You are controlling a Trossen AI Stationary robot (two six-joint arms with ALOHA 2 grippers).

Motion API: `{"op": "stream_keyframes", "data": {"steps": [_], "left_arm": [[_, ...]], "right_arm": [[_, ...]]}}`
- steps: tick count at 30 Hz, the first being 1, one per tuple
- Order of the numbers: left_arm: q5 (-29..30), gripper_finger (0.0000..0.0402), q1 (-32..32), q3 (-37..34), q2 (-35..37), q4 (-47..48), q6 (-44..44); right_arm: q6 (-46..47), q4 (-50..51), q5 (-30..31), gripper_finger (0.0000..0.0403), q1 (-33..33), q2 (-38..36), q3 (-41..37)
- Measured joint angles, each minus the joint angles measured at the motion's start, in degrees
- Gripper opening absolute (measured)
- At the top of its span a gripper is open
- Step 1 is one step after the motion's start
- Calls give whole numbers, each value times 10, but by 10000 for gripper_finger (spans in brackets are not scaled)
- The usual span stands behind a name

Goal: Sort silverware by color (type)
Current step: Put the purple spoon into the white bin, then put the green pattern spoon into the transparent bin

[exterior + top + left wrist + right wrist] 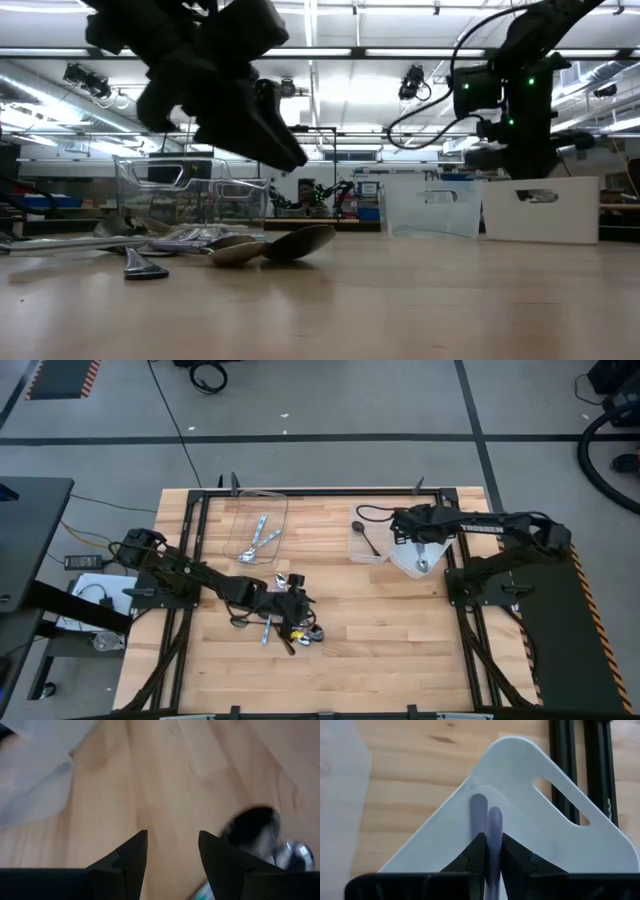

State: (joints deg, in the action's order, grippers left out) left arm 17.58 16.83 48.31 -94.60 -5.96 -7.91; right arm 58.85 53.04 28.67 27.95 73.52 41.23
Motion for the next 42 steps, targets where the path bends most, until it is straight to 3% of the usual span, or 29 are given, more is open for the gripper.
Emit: {"op": "stream_keyframes", "data": {"steps": [9, 18, 23, 29, 42], "left_arm": [[0, 183, 5, 0, 17, 51, 10], [0, 180, 14, 0, 65, 167, 20], [-75, 180, -1, 0, 62, 232, 73], [-89, 180, -14, 11, 61, 267, 129], [-103, 180, -67, 35, 43, 245, 43]], "right_arm": [[-50, -8, -2, 131, 5, 19, 0], [-106, -24, -25, 201, -18, -78, 0], [-165, -81, -26, 202, -65, -134, 0], [-237, -172, -4, 190, -136, -145, 1], [-310, -291, 50, 173, -244, -109, 1]]}}
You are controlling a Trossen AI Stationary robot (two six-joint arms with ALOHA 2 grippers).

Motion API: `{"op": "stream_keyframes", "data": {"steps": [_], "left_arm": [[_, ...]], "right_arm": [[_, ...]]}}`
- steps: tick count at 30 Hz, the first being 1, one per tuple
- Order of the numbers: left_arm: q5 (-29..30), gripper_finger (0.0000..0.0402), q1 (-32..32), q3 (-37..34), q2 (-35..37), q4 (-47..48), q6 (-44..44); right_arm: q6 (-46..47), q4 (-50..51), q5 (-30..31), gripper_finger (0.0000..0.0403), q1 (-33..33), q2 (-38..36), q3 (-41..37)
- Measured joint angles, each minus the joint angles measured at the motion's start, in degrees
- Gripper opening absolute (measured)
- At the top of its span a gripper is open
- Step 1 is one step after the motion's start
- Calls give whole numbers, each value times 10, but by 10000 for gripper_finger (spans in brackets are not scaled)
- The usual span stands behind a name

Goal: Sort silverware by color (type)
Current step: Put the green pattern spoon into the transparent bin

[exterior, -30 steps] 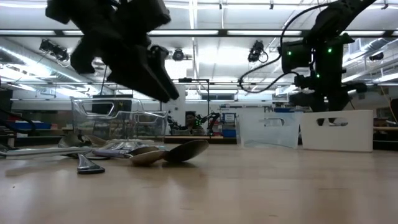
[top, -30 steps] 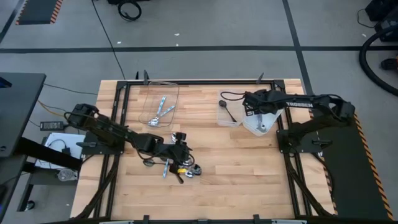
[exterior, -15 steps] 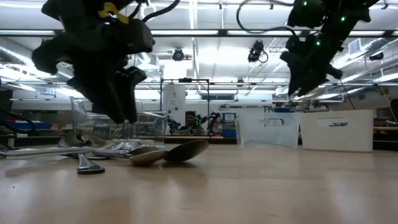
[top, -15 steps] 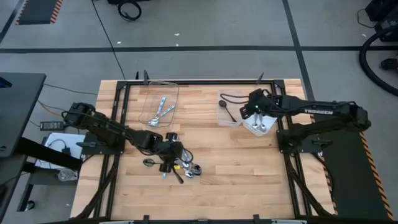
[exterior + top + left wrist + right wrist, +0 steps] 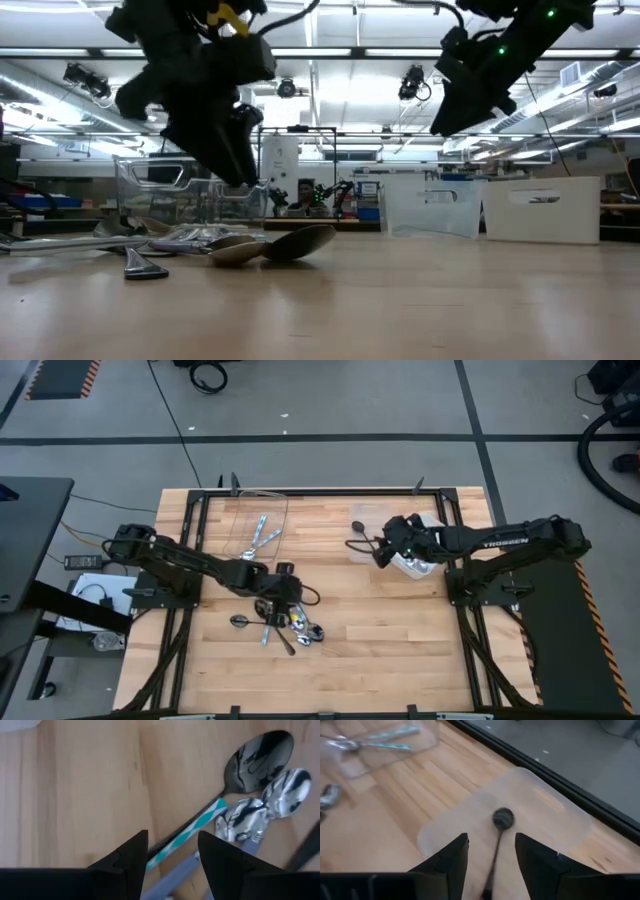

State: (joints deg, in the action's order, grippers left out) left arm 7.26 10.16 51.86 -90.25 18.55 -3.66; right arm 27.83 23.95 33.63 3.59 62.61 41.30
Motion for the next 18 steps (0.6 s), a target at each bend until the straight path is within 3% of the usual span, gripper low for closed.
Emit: {"op": "stream_keyframes", "data": {"steps": [12, 18], "left_arm": [[-11, 179, 3, -1, -68, -27, -140], [-11, 149, 3, 0, -83, -45, -183]], "right_arm": [[22, -30, 4, 169, -74, 0, 0], [26, -39, 9, 169, -92, 1, 0]]}}
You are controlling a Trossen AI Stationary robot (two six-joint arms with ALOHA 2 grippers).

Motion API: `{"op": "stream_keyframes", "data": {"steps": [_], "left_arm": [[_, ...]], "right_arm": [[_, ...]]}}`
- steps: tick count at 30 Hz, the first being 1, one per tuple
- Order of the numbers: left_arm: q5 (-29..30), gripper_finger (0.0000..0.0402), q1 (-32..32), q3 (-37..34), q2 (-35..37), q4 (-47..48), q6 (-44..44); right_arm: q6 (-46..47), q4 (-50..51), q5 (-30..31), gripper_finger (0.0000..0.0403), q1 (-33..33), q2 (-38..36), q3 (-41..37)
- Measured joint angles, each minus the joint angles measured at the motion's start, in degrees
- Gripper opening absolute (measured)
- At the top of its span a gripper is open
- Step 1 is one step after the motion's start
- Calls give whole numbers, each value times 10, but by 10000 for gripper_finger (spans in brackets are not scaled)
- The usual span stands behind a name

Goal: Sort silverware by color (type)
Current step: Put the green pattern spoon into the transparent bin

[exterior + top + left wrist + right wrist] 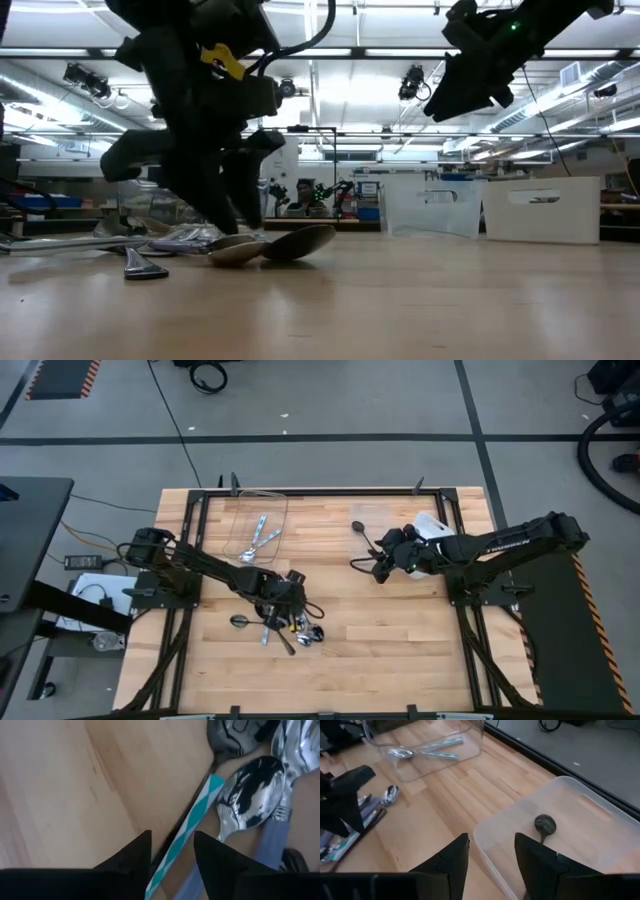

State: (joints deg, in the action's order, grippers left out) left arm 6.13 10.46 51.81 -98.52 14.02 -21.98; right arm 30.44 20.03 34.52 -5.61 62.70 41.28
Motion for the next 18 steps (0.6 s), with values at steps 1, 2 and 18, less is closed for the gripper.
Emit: {"op": "stream_keyframes", "data": {"steps": [1, 2, 18], "left_arm": [[0, 141, 0, 0, -2, 3, -6], [0, 133, 0, 0, -5, -2, -11], [24, 20, 23, 1, -20, 12, -72]], "right_arm": [[0, 2, 4, 169, -3, 0, 0], [0, 1, 6, 169, -4, 0, 0], [0, 1, 1, 169, -8, 0, 0]]}}
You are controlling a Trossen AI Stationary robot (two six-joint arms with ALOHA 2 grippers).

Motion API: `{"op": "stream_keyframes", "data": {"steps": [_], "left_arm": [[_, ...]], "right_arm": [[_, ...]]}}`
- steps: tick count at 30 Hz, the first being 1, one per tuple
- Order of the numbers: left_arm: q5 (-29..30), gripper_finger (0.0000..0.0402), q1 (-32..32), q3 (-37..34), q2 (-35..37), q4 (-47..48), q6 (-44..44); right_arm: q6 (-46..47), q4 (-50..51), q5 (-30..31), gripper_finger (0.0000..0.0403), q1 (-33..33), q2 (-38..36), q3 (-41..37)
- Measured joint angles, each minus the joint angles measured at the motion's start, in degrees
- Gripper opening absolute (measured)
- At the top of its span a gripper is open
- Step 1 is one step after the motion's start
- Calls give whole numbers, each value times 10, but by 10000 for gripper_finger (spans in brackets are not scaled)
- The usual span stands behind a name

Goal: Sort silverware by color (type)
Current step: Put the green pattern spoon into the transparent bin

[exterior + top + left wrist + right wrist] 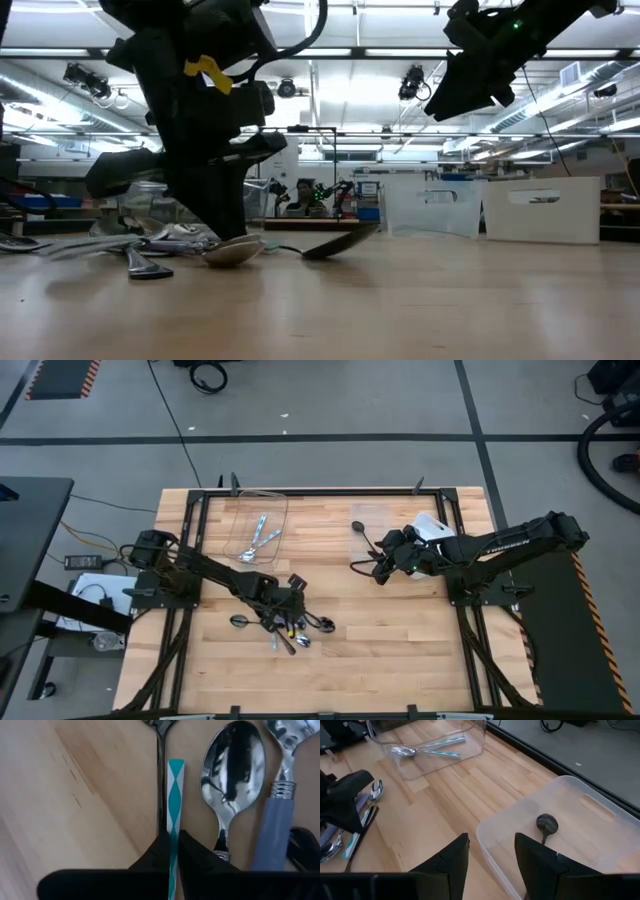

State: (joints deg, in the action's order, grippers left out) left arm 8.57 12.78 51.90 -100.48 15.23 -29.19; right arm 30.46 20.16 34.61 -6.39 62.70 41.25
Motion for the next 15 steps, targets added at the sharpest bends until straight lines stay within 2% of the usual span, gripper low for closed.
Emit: {"op": "stream_keyframes", "data": {"steps": [15], "left_arm": [[20, 20, -1, -1, 88, 14, 66]], "right_arm": [[0, -3, -2, 169, 0, 0, 0]]}}
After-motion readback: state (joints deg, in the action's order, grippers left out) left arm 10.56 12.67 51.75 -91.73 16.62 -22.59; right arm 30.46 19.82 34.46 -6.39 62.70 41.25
